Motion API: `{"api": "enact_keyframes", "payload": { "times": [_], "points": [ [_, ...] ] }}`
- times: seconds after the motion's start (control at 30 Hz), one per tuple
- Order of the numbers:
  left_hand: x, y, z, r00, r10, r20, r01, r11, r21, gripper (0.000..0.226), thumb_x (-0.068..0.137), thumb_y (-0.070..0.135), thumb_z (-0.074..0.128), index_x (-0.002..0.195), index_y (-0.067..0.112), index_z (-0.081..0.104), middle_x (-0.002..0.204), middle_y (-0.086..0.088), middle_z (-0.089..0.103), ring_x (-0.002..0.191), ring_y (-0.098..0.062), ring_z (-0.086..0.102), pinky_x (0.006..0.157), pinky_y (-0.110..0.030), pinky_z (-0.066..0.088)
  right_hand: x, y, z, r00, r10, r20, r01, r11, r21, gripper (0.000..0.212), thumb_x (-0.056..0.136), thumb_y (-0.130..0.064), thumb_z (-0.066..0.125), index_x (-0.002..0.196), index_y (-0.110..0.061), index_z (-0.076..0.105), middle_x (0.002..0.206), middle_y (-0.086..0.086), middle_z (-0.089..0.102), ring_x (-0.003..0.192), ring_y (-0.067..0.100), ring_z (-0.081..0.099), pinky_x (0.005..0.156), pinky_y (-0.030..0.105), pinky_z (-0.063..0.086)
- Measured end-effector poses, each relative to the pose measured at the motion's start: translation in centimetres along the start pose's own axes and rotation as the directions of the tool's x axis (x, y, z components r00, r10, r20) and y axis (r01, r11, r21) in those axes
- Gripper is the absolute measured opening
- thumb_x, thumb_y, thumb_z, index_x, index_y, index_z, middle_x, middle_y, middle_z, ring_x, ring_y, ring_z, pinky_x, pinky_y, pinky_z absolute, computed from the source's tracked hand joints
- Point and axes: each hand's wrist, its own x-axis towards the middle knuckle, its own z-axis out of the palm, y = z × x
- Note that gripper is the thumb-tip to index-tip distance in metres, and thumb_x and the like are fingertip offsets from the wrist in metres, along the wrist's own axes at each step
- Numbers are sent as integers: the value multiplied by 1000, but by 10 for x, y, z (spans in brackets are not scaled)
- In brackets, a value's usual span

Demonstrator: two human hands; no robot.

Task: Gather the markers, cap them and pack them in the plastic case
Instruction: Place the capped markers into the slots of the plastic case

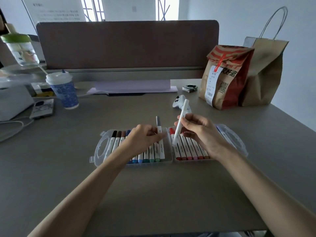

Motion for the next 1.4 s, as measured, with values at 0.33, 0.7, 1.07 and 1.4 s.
{"api": "enact_keyframes", "payload": {
  "times": [0.33,0.7,1.07,1.4],
  "points": [
    [-6,-9,6,936,322,-142,-219,849,480,44,92,49,54,128,24,48,110,10,64,90,-10,60,68,-30,51,0,-2,1,1000,22,-22,-22,1000,-14,12,93,-18,60,102,-14,68,95,2,76,84,10,69,73,21,46],
    [5,-25,1,951,173,257,-277,848,452,65,93,56,45,150,31,25,156,10,27,143,-9,20,115,-32,19,0,4,4,999,42,-15,-43,995,-86,21,91,-25,64,104,-8,68,94,1,74,87,13,66,77,28,47],
    [1,-32,-14,972,219,89,-233,815,530,48,98,51,36,140,27,42,141,7,49,125,-10,47,101,-34,44,-1,8,7,1000,21,-13,-24,974,-225,14,92,-21,66,102,-11,69,90,0,73,88,10,70,74,15,51],
    [-6,-25,-15,977,210,46,-204,839,504,37,102,35,40,138,27,47,143,8,49,126,-12,48,97,-31,43,4,34,27,963,-262,54,199,566,-800,35,92,-34,65,123,-19,59,97,-9,71,84,1,65,69,10,48]
  ]
}}
